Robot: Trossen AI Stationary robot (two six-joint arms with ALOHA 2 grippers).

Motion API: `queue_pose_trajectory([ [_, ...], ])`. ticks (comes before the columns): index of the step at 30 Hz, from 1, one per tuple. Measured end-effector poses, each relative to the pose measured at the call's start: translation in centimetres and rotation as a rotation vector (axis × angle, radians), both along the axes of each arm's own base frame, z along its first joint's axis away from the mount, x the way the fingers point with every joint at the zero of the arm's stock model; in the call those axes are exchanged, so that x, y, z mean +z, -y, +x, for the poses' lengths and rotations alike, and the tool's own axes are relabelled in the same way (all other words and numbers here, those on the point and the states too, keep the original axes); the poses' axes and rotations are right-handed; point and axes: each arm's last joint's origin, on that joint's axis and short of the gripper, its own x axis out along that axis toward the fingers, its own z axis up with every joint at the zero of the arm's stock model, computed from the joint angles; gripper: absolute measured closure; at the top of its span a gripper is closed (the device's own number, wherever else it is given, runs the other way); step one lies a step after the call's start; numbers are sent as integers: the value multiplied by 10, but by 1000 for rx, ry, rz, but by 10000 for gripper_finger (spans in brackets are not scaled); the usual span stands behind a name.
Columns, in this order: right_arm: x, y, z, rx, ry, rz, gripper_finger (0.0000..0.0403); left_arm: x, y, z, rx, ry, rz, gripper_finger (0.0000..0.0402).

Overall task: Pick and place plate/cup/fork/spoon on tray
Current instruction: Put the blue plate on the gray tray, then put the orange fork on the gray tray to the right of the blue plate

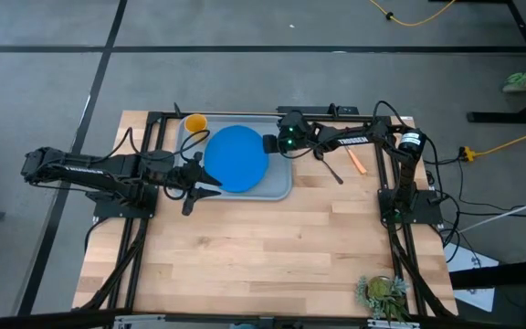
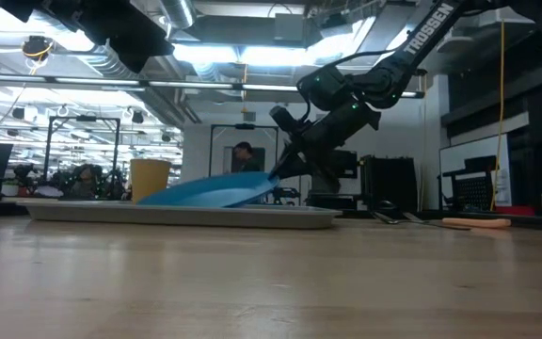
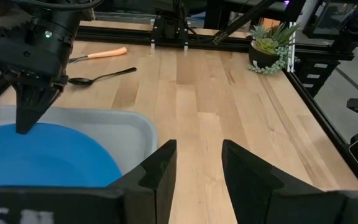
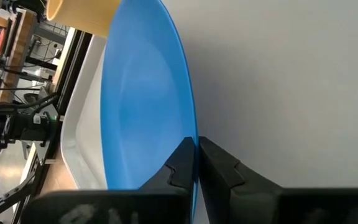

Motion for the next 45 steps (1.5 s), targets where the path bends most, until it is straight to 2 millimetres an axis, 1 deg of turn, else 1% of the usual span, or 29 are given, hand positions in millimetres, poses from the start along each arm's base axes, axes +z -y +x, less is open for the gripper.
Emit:
queue_pose_trajectory([
  [5, 1, 0, 0, 0, 8, -4, 380, 0, 0, 0, 0, 0, 0, 280],
  [12, 1, 1, 1, -9, 8, -11, 364, 0, 0, 0, 0, 0, 0, 280],
  [32, 0, 0, 0, 12, -11, -23, 363, 0, 0, 0, 0, 0, 0, 280],
  [38, 1, -1, 0, 131, 15, -20, 363, 0, 0, 0, 0, 0, 0, 280],
  [42, 1, 2, -2, 235, 40, -31, 363, 0, 0, 0, 0, 0, 0, 280],
  [45, 2, 2, -3, 281, 64, 5, 363, 0, 0, 0, 0, 0, 0, 280],
])
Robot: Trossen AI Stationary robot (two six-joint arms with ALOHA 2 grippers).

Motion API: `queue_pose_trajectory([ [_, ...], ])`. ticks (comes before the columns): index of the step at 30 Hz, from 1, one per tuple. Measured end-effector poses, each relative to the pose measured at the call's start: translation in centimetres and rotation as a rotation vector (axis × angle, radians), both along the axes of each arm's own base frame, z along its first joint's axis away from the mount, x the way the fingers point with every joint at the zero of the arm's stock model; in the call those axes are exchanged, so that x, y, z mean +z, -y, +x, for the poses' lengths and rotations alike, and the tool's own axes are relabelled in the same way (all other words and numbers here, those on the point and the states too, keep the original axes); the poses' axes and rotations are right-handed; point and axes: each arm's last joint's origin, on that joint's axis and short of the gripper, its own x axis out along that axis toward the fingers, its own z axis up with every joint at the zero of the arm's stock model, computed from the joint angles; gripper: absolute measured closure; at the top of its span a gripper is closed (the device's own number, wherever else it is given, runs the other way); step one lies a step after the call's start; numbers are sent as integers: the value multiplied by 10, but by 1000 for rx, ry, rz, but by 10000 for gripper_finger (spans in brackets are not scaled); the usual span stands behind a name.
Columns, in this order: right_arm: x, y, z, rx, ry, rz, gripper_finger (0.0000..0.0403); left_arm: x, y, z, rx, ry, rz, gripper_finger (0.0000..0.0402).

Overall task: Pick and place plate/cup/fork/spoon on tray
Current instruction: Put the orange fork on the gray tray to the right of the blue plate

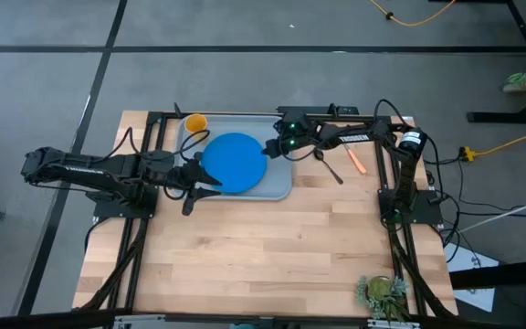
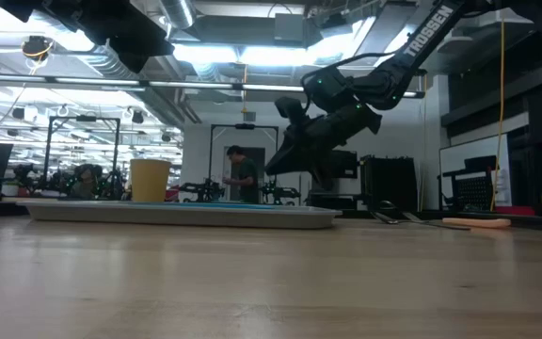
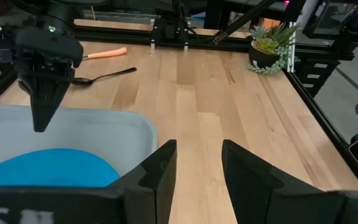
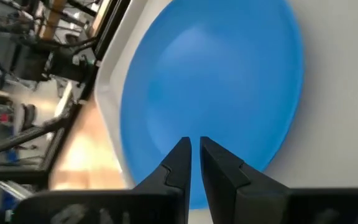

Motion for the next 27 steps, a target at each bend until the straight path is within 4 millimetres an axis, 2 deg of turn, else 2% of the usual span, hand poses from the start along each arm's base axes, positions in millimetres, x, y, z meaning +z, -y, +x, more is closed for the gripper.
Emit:
queue_pose_trajectory([
  [3, 1, -1, 1, -23, 4, 54, 363, 0, 0, 0, 0, 0, 0, 280],
  [6, 3, 2, 1, -18, 24, -13, 363, 0, 0, 0, 0, 0, 0, 280],
  [10, 0, 3, -1, -67, -32, -102, 363, 0, 0, 0, -1, 0, 0, 280],
  [14, 13, -3, -12, -52, -43, -205, 363, 0, 0, 0, -1, 0, 0, 280],
  [17, 33, -11, -32, -73, -82, -292, 363, 0, 0, 0, -1, 0, 0, 280],
  [22, 63, -40, -85, -136, -205, -434, 363, 0, 0, 0, 0, 0, 0, 280],
  [27, 74, -63, -139, -217, -275, -514, 363, 0, 0, 0, 0, 0, 0, 280],
])
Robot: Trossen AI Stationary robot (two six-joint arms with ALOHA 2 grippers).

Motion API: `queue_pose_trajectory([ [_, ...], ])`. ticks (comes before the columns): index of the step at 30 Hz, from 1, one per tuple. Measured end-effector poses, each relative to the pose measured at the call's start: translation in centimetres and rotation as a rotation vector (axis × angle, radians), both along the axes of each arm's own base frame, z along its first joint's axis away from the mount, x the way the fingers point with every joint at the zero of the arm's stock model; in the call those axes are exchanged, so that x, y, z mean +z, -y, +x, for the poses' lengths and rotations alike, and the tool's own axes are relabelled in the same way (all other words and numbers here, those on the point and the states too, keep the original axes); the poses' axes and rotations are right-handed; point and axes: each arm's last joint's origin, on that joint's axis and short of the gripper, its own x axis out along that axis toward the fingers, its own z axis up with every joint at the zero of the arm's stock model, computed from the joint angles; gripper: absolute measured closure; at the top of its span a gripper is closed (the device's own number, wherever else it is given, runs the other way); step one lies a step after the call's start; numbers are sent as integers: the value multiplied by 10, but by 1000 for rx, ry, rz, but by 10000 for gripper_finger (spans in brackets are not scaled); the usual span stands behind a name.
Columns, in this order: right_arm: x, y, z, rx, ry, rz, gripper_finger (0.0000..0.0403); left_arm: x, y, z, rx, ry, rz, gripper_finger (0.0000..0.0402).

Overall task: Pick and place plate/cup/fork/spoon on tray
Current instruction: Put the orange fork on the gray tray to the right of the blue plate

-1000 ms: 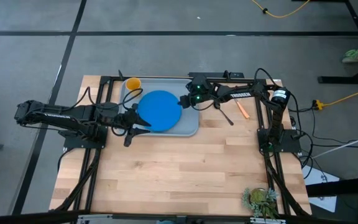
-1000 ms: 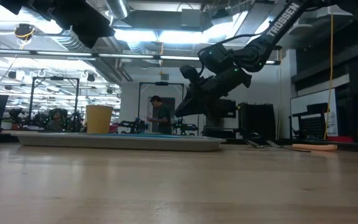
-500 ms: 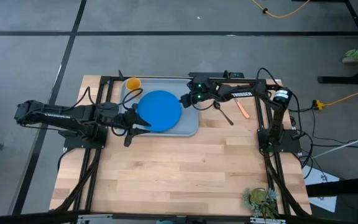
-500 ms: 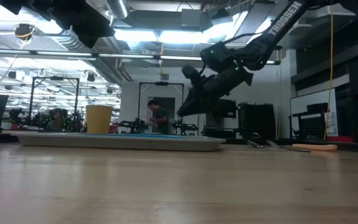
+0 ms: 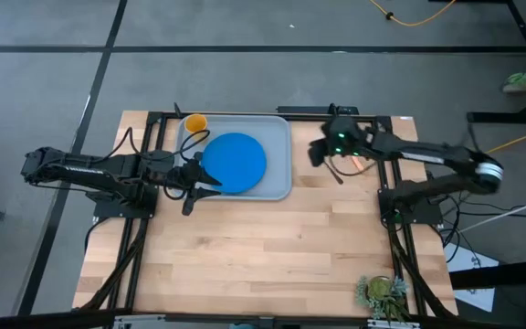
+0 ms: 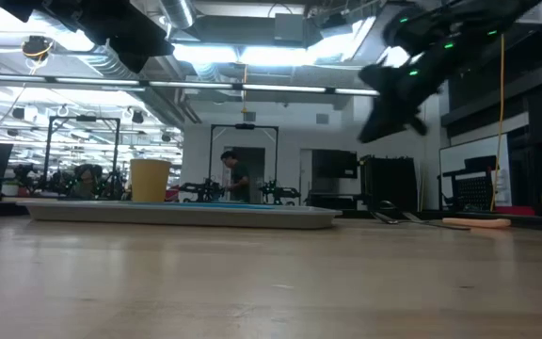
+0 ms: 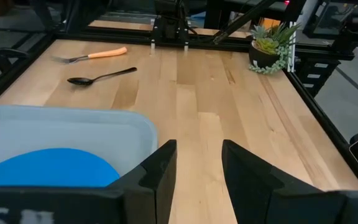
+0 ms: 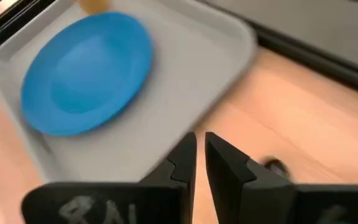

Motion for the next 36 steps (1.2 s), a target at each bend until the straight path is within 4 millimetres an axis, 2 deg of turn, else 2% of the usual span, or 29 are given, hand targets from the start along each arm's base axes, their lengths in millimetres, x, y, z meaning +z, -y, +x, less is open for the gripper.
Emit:
queue_pose_trajectory([
  [5, -1, -8, -34, -159, 18, -74, 363, 0, 0, 0, 0, 0, 0, 280],
  [11, -26, -6, -60, -342, -111, -17, 364, 0, 0, 0, 0, 0, 0, 280],
  [15, -31, -5, -63, -332, -138, -7, 364, 0, 0, 0, 0, 0, 0, 280],
  [23, -29, -2, -66, -271, -208, -70, 364, 0, 0, 0, 0, 0, 0, 280],
  [32, -38, -1, -79, -317, -315, 33, 364, 0, 0, 0, 0, 0, 0, 280],
  [36, -43, 6, -84, -378, -311, 110, 364, 0, 0, 0, 0, 0, 0, 280],
])
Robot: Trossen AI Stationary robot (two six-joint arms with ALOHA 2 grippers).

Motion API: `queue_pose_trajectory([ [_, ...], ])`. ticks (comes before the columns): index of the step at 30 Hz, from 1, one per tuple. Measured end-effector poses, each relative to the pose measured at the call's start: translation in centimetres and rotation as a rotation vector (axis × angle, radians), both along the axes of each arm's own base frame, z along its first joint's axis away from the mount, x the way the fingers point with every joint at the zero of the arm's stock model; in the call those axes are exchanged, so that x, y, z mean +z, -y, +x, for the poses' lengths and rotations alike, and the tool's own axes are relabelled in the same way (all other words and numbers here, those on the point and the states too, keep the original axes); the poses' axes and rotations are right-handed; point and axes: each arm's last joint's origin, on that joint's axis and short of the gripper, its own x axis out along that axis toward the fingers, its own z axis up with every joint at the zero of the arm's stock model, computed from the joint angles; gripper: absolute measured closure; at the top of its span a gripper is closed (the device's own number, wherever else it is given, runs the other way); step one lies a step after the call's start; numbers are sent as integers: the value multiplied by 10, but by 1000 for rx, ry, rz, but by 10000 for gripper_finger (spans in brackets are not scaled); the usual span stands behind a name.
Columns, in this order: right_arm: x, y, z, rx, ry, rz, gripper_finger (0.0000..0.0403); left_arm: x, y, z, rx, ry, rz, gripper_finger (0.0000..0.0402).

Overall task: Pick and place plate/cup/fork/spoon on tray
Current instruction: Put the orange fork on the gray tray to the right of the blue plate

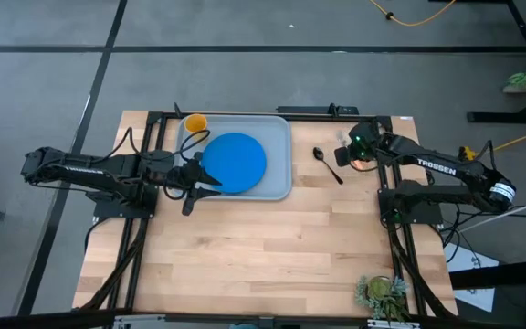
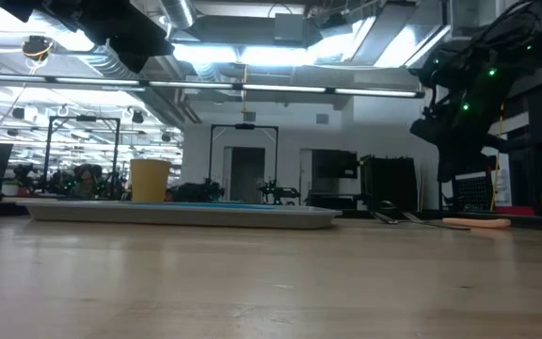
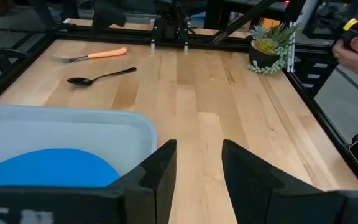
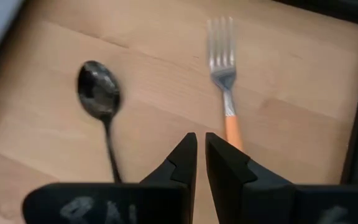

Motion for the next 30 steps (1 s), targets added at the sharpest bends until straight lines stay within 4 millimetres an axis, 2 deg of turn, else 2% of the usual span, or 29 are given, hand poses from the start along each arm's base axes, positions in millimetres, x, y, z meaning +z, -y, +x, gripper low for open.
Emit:
queue_pose_trajectory([
  [17, -10, 16, -7, -66, -25, 57, 360, 0, 0, 0, 0, 0, 0, 280],
  [20, -16, 23, -6, -80, -26, 78, 341, 0, 0, 0, 0, 0, 0, 280],
  [25, -29, 32, -6, -103, -50, 134, 283, 0, 0, 0, 0, 0, 0, 280],
  [30, -38, 39, -6, -140, -103, 134, 273, 0, 0, 0, 0, 0, 0, 280],
])
